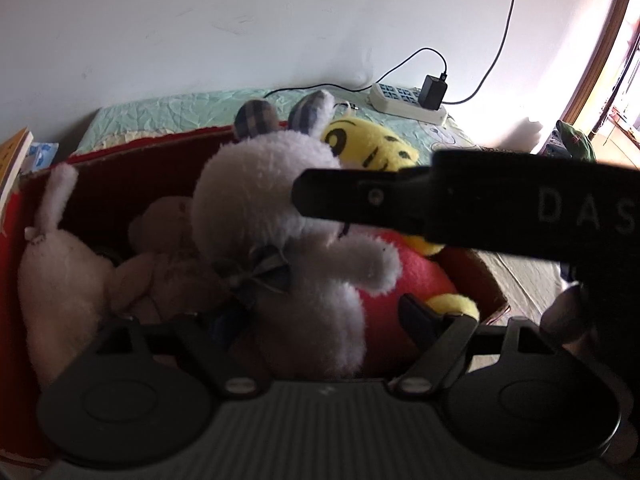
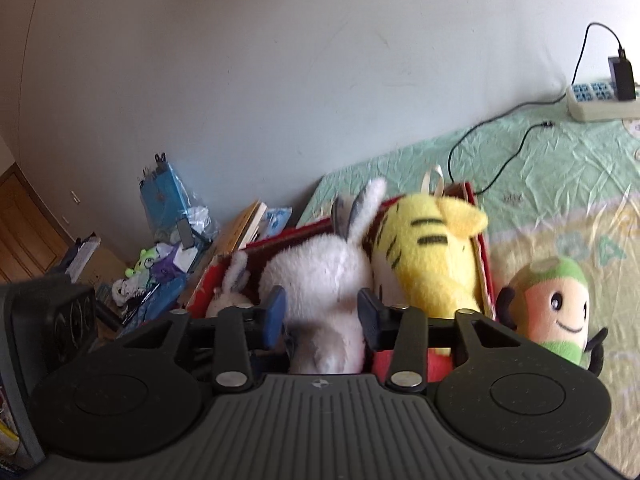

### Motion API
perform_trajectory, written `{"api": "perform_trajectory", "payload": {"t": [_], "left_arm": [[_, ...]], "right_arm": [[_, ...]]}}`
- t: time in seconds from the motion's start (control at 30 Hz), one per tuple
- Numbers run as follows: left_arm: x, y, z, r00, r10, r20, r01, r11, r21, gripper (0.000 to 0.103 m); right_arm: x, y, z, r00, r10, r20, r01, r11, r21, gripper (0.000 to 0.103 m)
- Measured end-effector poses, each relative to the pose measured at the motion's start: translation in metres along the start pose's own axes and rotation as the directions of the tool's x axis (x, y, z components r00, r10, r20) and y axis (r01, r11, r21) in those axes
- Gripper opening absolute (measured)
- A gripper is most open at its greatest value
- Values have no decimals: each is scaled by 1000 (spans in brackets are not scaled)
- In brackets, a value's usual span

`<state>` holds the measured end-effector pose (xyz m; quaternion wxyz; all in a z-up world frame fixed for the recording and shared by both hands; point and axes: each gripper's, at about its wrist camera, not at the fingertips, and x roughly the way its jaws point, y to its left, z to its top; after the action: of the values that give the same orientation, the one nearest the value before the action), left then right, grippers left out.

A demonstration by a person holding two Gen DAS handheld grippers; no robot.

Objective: Organize objects
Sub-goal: 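Lower the bunny beside the tiger in the box and open the right gripper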

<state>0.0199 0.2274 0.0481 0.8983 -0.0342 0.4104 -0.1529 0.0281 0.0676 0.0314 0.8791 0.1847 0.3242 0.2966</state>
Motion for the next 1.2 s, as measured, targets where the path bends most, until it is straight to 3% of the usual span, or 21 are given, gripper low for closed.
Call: {"api": "perform_trajectory", "payload": {"t": [0.2, 0.57, 0.7, 1.03, 1.2], "left_arm": [[5, 2, -2, 1000, 3, -18, -3, 1000, 3, 85], [9, 8, -1, 1000, 12, -25, -13, 1000, -7, 88], [8, 5, 0, 1000, 17, -25, -17, 1000, 0, 89], [5, 2, 4, 999, 45, -31, -44, 999, 12, 95], [4, -4, 6, 998, 62, -28, -61, 998, 30, 95]], "right_arm": [[18, -3, 1, 999, 18, -32, -18, 1000, -9, 36], [36, 2, 2, 988, 7, -154, -26, 992, -125, 33], [36, -1, 1, 981, 17, -192, -37, 994, -103, 33], [24, -11, -2, 988, 43, -146, -36, 998, 52, 37], [14, -13, -2, 993, 18, -113, -11, 998, 69, 38]]}}
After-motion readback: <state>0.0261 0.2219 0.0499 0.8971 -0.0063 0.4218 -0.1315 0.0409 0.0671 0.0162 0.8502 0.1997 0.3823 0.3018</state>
